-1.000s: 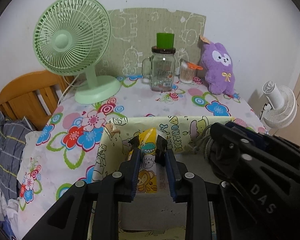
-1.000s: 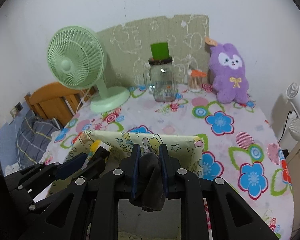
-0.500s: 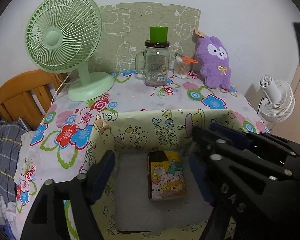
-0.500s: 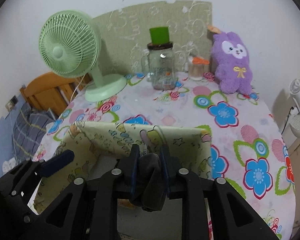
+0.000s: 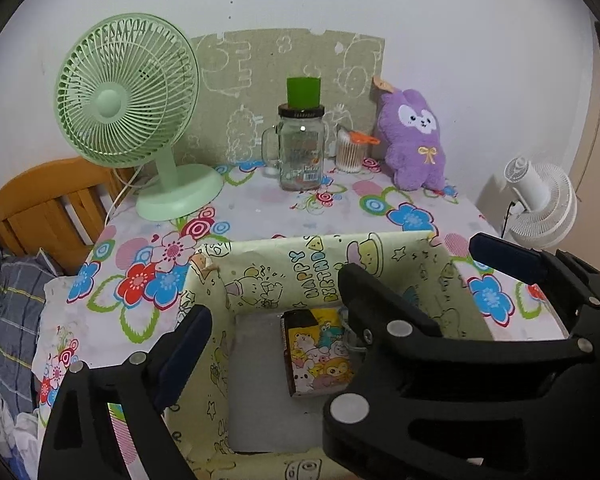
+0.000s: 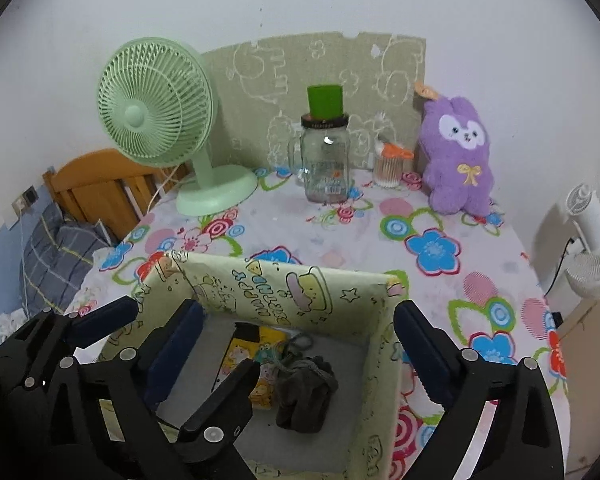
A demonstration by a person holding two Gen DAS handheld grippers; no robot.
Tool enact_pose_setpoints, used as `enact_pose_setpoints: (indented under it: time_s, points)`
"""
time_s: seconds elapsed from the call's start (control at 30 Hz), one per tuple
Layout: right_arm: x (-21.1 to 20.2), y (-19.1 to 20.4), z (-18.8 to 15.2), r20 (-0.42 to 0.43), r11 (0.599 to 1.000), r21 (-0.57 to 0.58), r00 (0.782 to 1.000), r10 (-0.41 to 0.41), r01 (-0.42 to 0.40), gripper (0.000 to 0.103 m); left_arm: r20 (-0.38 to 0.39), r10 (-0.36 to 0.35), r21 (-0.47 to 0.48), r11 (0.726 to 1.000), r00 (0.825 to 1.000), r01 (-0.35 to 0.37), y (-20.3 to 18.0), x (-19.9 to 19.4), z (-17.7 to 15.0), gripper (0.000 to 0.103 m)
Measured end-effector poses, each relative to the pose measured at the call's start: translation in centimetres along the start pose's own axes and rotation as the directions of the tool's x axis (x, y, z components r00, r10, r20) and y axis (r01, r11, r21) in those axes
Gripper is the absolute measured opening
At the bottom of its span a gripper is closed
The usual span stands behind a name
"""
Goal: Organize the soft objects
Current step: 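Open the left gripper to drop the snack packet while the right gripper releases the grey cloth into the box, then withdraw both grippers from the box back toward the remaining items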
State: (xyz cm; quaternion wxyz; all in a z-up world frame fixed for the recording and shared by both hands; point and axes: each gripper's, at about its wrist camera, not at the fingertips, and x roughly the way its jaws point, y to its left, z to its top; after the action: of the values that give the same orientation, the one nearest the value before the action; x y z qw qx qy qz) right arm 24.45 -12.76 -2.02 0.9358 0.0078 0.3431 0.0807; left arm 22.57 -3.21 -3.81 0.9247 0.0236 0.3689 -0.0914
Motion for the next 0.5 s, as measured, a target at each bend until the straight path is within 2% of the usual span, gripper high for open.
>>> enact_pose_setpoints:
  time_s: [0.2,0.5]
  points:
    - [-1.8,0.5,-0.1,-0.002,1.0,0.007,1.0,-0.001,0.001,0.098,0.025,-0.006,-0.002,1.0,1.0,0.006,-0.1,-1.7,-0.2,0.096]
    - [-5.3,1.0,-0.9,0.044,1.0,0.023,0.999,-0.006,0.005,0.098,0.075,-0.006,0.011,1.0,0.997,0.005,-0.5,-4.8,-1.0,0.096]
